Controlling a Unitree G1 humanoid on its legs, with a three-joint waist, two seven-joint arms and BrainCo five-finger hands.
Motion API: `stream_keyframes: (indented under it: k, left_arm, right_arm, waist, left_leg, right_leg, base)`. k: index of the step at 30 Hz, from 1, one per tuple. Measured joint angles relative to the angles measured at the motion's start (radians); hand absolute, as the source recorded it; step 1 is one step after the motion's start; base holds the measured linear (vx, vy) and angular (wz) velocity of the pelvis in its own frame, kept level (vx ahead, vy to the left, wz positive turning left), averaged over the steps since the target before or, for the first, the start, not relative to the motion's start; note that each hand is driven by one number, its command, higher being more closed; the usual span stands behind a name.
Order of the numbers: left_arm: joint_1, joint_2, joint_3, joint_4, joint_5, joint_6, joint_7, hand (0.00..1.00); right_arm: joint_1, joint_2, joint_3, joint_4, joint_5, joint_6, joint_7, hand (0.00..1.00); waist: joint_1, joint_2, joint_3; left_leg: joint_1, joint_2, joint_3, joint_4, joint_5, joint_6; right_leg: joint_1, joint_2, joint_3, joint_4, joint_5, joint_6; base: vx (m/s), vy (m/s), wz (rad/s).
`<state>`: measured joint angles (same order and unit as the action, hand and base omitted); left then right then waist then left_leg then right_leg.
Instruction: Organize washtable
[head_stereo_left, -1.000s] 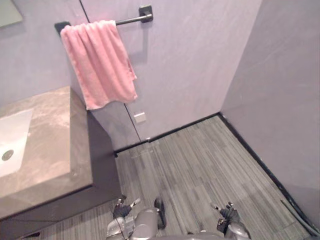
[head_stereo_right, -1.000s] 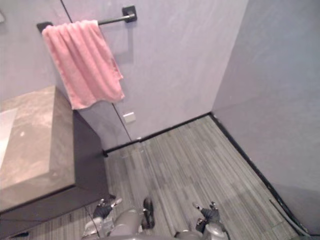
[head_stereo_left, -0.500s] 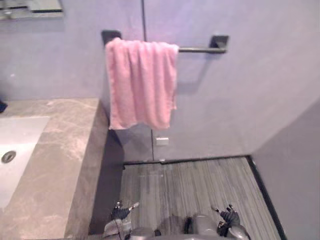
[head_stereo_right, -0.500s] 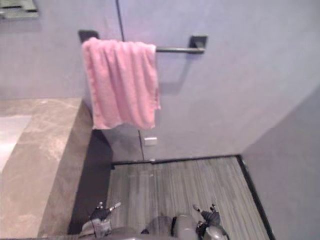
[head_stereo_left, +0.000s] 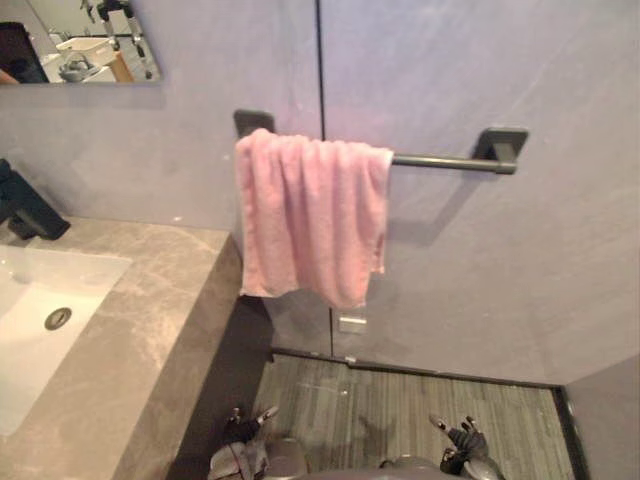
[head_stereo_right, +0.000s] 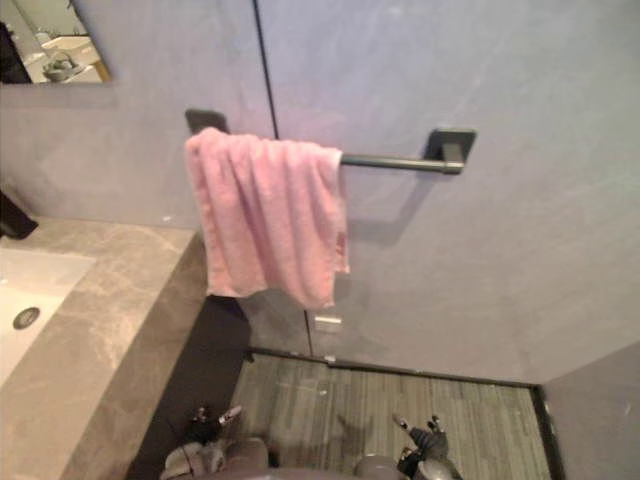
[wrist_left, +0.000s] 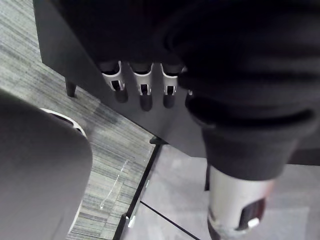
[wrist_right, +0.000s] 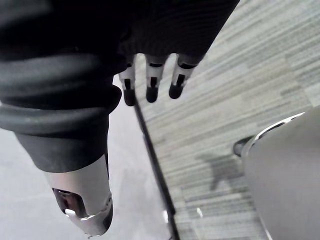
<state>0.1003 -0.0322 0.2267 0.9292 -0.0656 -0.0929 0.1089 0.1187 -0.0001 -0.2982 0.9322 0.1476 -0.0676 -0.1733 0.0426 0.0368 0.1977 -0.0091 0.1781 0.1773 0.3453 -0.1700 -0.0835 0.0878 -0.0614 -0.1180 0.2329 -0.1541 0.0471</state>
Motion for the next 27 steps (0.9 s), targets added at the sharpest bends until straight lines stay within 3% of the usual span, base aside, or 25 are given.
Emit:
stream_keyframes:
  k: [3, 9, 17, 22, 24, 27]
  left_arm:
    - [-0.002, 0.021, 0.0, 0.006, -0.001, 0.0, 0.001, 0.0]
    - [-0.006, 0.031, -0.017, 0.044, 0.031, 0.002, 0.001, 0.0]
    - [-0.01, 0.055, -0.122, 0.018, 0.012, -0.001, 0.03, 0.0]
    - [0.052, 0.037, -0.212, -0.285, -0.037, -0.014, 0.08, 0.0]
    - [0.096, 0.03, -0.226, -0.476, -0.047, -0.045, 0.106, 0.0]
    - [0.113, 0.024, -0.224, -0.589, -0.049, -0.072, 0.155, 0.0]
  right_arm:
    - [0.008, 0.016, 0.001, 0.002, -0.001, 0.002, 0.001, 0.0]
    - [0.017, 0.026, 0.007, 0.004, -0.001, 0.002, 0.002, 0.0]
    - [0.008, 0.012, 0.024, 0.052, -0.001, -0.005, 0.0, 0.0]
    - [0.0, 0.0, 0.057, 0.065, 0.0, -0.013, -0.004, 0.0]
    - [0.003, -0.008, 0.103, 0.058, 0.0, -0.027, -0.009, 0.0]
    - [0.017, -0.008, 0.135, 0.027, 0.0, -0.04, -0.027, 0.0]
  waist:
    - [0.003, -0.039, -0.012]
    - [-0.003, -0.044, -0.042]
    - [-0.001, -0.053, -0.059]
    - [0.0, -0.055, -0.059]
    - [-0.001, -0.055, -0.059]
    - [0.001, -0.054, -0.059]
  left_leg:
    - [0.029, -0.053, 0.039, -0.059, 0.004, 0.013]
    - [0.089, -0.11, 0.112, -0.143, 0.02, 0.048]
    - [0.124, -0.128, 0.036, -0.213, 0.062, 0.052]
    - [0.129, -0.133, -0.005, -0.272, 0.105, 0.048]
    - [0.131, -0.135, -0.011, -0.297, 0.123, 0.047]
    - [0.133, -0.136, -0.011, -0.313, 0.13, 0.046]
  right_leg:
    - [-0.004, -0.049, 0.039, -0.019, 0.006, 0.028]
    - [0.008, -0.085, 0.098, -0.095, 0.042, 0.063]
    - [0.066, -0.082, 0.059, -0.164, 0.06, 0.055]
    - [0.062, -0.078, 0.035, -0.165, 0.067, 0.046]
    - [0.054, -0.077, 0.035, -0.165, 0.074, 0.045]
    - [0.045, -0.077, 0.039, -0.167, 0.08, 0.048]
  base:
    - [0.04, 0.171, -0.16]
    - [0.05, 0.116, -0.34]
    - [0.04, -0.008, 0.12]
    - [-0.06, -0.031, 0.18]
    - [-0.1, -0.01, 0.02]
    - [-0.1, 0.004, -0.04]
